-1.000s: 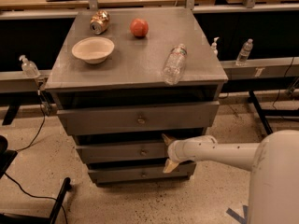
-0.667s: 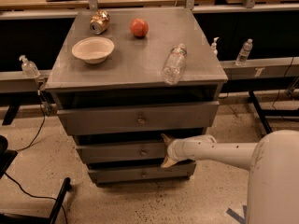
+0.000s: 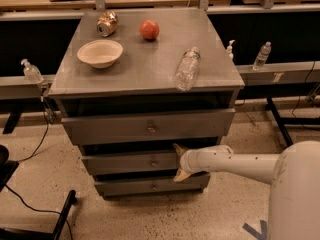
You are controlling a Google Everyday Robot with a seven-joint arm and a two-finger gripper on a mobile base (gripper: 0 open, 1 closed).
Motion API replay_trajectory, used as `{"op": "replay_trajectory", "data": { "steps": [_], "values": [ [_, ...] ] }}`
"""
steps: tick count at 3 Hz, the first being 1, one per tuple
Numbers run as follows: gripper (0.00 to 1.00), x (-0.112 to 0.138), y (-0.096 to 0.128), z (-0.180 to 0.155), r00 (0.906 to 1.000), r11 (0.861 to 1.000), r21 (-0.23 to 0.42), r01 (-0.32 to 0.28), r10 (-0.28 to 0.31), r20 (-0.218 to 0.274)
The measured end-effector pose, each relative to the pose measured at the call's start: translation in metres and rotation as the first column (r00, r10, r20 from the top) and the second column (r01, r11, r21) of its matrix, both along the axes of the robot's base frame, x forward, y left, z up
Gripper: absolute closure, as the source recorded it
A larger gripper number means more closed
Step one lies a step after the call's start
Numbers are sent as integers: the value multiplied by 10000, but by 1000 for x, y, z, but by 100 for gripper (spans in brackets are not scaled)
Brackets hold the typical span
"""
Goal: Open middle drawer
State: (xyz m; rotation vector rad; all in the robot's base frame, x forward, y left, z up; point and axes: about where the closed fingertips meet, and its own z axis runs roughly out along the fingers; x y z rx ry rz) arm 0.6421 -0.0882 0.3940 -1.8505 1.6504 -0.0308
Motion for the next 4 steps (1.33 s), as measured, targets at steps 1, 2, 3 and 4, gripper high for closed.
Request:
{"op": "replay_trajectory", "data": {
  "steps": [1, 2, 3, 4],
  "values": [
    [38, -34, -18, 1, 9989, 9997, 239, -35, 46, -473],
    [27, -34, -18, 6, 9989, 9997, 239, -35, 46, -474],
    [31, -34, -18, 9, 9989, 9997, 240, -36, 47, -475],
    [27, -34, -18, 9, 9989, 9997, 240, -36, 47, -475]
  ]
}}
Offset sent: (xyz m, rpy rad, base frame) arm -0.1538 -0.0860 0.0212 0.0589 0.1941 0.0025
